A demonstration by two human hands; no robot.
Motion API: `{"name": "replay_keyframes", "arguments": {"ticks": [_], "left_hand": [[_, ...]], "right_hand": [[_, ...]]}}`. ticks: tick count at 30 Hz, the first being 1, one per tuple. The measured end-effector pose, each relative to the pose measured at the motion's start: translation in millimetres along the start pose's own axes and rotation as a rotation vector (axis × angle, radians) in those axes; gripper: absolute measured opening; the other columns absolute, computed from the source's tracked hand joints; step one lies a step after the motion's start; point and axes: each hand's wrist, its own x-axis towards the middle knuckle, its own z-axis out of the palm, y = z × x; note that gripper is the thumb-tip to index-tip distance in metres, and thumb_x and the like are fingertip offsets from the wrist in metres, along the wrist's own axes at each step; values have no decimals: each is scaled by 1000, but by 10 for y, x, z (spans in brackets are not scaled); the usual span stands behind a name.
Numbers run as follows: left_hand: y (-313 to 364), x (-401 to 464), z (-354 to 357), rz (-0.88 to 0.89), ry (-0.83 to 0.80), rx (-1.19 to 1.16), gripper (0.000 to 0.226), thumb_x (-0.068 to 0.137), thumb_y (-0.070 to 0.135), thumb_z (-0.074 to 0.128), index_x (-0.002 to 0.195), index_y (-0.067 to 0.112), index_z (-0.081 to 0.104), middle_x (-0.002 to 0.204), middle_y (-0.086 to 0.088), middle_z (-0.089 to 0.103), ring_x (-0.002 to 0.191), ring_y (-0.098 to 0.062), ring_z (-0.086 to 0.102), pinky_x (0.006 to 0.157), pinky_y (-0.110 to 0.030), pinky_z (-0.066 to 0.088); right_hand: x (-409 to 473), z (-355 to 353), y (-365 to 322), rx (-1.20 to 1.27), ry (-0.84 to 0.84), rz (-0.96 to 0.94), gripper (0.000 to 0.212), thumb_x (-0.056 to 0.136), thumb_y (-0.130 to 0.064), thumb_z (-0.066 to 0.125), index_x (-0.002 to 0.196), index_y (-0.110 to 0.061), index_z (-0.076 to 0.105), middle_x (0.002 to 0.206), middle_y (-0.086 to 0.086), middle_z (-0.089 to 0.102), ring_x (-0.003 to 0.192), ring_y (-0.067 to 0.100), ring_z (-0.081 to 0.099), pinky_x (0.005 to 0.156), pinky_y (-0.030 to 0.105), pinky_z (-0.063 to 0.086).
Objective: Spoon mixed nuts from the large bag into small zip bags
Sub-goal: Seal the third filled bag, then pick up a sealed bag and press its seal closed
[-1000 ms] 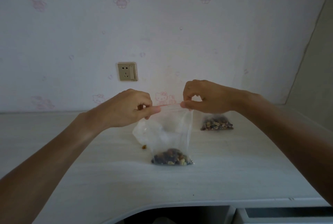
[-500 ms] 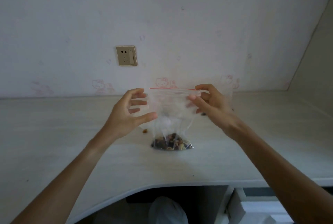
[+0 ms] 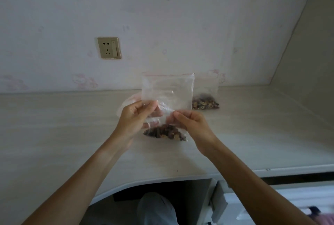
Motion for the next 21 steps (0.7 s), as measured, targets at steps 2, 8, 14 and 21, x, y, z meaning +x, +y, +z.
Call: {"name": "replay_keyframes", "arguments": {"ticks": [2, 8, 14, 21], "left_hand": [[-53, 12, 63, 36, 4, 42, 26, 95, 35, 71, 104, 12, 76, 98, -8, 79, 96, -20, 77, 80, -37, 65], [-489, -147, 70, 288, -97, 584, 23, 89, 35, 75, 110, 24, 75, 103, 13, 77, 97, 1, 72, 89, -20, 56], [-626, -230, -14, 470, -340, 991, 29, 99, 50, 59, 120, 34, 72, 119, 27, 62, 114, 9, 56, 100, -19, 46], [-665, -187, -32, 405, -297, 904, 26, 95, 49, 64, 115, 37, 75, 117, 30, 65, 115, 9, 58, 101, -25, 51]], "right_hand": [[2, -134, -31, 67, 56, 14, 26, 105, -15, 55, 95, -3, 76, 99, 17, 77, 98, 32, 74, 96, 40, 57], [240, -814, -123, 66, 329, 10, 41, 105, -19, 53, 72, -13, 77, 84, 15, 77, 78, 28, 75, 72, 38, 60], [774, -1212, 8, -75, 439, 49, 44, 99, -14, 54, 61, -14, 76, 69, 13, 74, 66, 29, 67, 67, 36, 53], [975, -1431, 181, -297, 575, 76, 18, 87, -22, 76, 102, -12, 71, 84, -1, 71, 73, 14, 63, 65, 27, 48]]}}
